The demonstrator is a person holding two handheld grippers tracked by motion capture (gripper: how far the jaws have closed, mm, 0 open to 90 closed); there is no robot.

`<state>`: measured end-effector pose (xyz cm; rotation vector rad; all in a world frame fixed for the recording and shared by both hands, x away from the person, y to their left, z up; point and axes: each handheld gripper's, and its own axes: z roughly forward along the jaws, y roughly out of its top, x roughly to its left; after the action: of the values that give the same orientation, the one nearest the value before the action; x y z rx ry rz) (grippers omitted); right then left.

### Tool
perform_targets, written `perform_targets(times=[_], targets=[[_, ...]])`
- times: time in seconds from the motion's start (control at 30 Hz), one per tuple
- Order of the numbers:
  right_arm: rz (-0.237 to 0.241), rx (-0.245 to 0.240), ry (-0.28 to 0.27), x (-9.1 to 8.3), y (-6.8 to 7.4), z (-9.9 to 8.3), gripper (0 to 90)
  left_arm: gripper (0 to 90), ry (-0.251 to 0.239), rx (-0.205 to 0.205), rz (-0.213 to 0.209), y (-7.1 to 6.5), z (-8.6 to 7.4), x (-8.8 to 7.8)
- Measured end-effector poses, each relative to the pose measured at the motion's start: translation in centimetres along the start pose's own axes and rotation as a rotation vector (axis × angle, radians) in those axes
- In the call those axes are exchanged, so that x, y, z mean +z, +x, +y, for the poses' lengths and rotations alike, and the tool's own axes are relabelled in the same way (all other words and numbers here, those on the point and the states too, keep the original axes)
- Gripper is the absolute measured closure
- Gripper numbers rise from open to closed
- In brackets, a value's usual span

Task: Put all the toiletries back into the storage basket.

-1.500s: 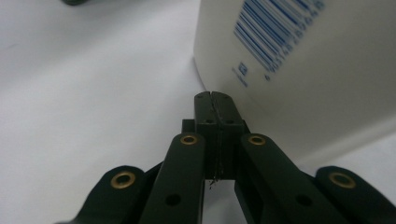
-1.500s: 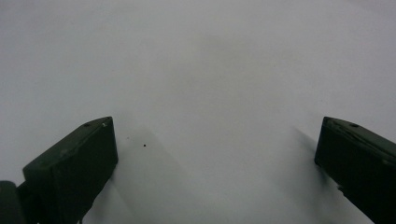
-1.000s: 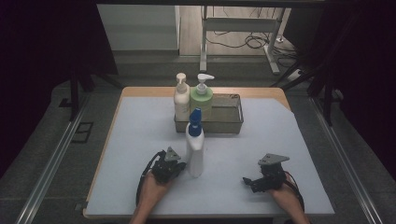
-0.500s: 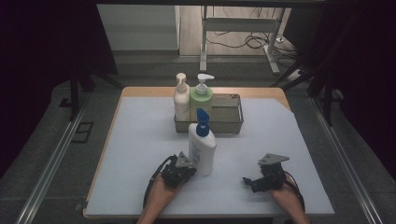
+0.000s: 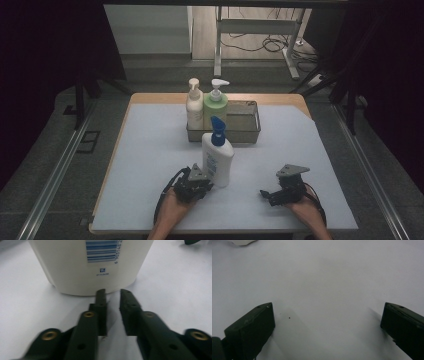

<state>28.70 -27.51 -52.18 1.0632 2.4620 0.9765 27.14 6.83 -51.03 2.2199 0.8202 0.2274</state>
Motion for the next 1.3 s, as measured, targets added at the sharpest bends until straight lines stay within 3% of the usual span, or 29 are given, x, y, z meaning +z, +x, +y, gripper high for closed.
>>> perform_targets(times=[0.27,0.47,0.73,0.87,1.3], targets=[[0.004,0.008,0.008,-0.2,0.1,0.2,0.2,53.7,-0.008,-0.004,0.038,-0.1,-0.5,-0.9],[0.016,0.004,-0.025,-0.9,0.4,0.6,0.2,36.6,-0.009,-0.034,0.066,-0.1,-1.0,-1.5],[0.03,-0.039,-0.052,-1.6,1.2,1.5,0.0,18.4,-0.009,-0.083,0.097,0.3,-2.4,-2.1],[0.044,-0.045,-0.067,-2.0,1.6,2.1,0.0,13.5,-0.006,-0.088,0.115,0.2,-2.9,-2.4],[0.084,-0.066,-0.089,-2.3,2.8,4.4,0.0,10.7,0.003,-0.102,0.141,0.2,-3.9,-2.8]])
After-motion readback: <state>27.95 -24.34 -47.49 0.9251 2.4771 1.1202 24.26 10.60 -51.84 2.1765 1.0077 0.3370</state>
